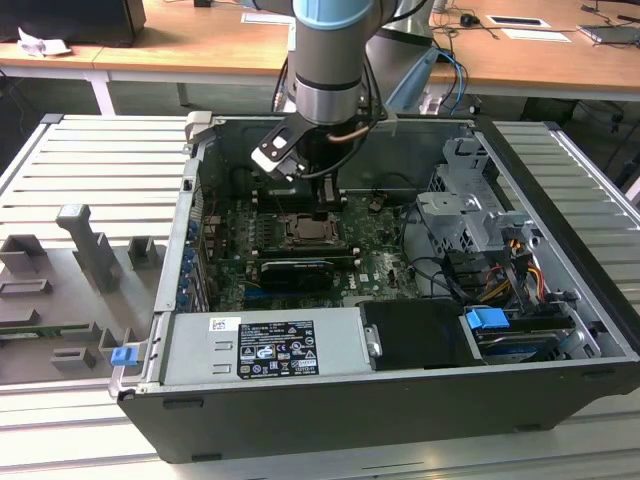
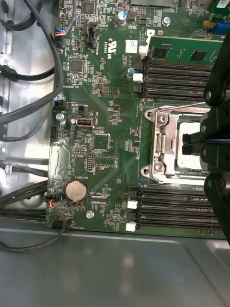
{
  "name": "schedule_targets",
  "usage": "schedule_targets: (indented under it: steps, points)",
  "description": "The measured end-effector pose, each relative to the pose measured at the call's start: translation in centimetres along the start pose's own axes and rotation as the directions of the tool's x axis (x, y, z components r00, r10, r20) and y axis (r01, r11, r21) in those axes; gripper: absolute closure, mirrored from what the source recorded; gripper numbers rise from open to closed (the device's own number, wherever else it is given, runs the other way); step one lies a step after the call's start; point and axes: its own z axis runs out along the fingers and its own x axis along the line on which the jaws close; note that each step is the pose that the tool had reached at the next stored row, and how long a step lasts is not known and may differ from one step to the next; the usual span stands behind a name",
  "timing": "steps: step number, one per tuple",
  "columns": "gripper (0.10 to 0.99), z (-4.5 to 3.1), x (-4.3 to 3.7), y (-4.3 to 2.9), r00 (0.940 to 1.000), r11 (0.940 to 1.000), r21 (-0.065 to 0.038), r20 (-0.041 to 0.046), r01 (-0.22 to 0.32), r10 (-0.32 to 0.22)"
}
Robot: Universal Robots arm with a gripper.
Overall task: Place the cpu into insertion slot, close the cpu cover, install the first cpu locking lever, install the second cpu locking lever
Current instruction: 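Close the cpu cover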
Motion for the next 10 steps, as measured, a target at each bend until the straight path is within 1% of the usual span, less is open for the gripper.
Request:
schedule_targets:
  steps: [3,5,10]
  points:
    - [0.980,0.13,0.01,-0.21,1.0000,1.0000,0.000,-0.0002,0.002,-0.002]
    - [0.980,0.26,0.02,-0.58,1.0000,1.0000,0.000,-0.0003,0.005,-0.005]
    - [0.980,0.55,0.02,-1.01,0.9999,0.9999,0.000,-0.0005,0.011,-0.011]
